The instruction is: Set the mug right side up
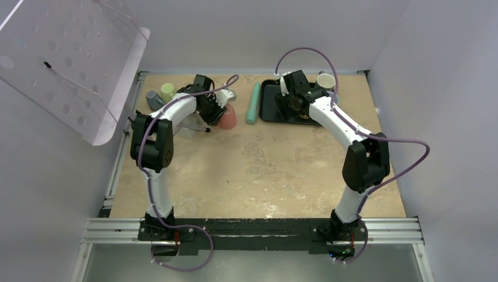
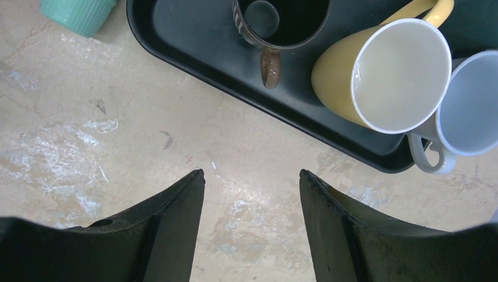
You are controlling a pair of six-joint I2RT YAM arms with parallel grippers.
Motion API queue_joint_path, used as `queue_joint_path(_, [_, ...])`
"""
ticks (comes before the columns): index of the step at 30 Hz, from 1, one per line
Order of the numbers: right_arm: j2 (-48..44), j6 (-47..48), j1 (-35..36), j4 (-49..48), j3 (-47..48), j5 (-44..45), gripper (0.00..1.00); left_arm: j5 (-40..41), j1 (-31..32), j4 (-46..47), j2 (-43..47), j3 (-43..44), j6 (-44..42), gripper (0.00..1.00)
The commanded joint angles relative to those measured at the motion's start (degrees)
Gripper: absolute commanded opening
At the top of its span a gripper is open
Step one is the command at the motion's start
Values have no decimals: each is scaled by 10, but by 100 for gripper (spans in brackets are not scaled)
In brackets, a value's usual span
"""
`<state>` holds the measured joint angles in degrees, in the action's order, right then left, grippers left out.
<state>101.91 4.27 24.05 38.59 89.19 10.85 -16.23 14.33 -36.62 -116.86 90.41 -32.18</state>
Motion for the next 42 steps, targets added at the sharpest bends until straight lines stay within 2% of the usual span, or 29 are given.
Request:
queue_joint_path(1, [-32, -13, 2, -14, -3, -4, 63, 19, 11, 29, -4, -1, 23, 32])
queue_joint_path(2, [-33, -15, 1, -15, -3, -4, 63, 23, 14, 28, -9, -1, 21, 25])
queue_joint_path(4, [-35, -20, 2, -16, -3, -4, 63, 30, 16, 28, -10, 0, 20, 1])
queue_joint_path(5, [-38, -22, 2, -17, -3, -3, 63, 36, 16, 32, -6, 0, 26, 0])
queue_joint_path(7, [-44, -29, 1, -17, -2, -5, 63, 46, 15, 33, 8, 6, 52, 0])
queue_joint_path(10, [-59, -38, 2, -21, 2, -21, 63, 42, 11, -23, 24, 64, 110, 0])
queue_joint_path(15, [-121, -120, 2, -91, -16, -101, 63, -98, 7, -142, 48, 182, 239, 0])
queue_joint_path(17, [-173, -174, 2, -184, -66, -180, 66, -157, 7, -166, 60, 227, 291, 0])
queue_joint_path(19, [-235, -269, 2, -334, -145, -248, 72, -211, 7, -190, 63, 282, 338, 0])
queue_joint_path(22, [-287, -404, 0, -536, -247, -287, 78, -275, 7, -186, 74, 349, 402, 0])
queue_joint_path(27, [-288, -532, -1, -682, -305, -316, 80, -374, 10, -110, 105, 344, 522, 0])
queue_joint_path(30, [-285, -584, -1, -728, -318, -320, 80, -414, 11, -56, 116, 333, 589, 0])
queue_joint_path(35, [-266, -621, -1, -791, -317, -333, 78, -440, 24, -33, 130, 312, 620, 0])
queue_joint_path(40, [-220, -650, -1, -859, -280, -369, 70, -457, 40, -24, 151, 260, 622, 0])
queue_joint_path(42, [-201, -658, -1, -867, -263, -375, 61, -460, 44, -19, 152, 256, 623, 0])
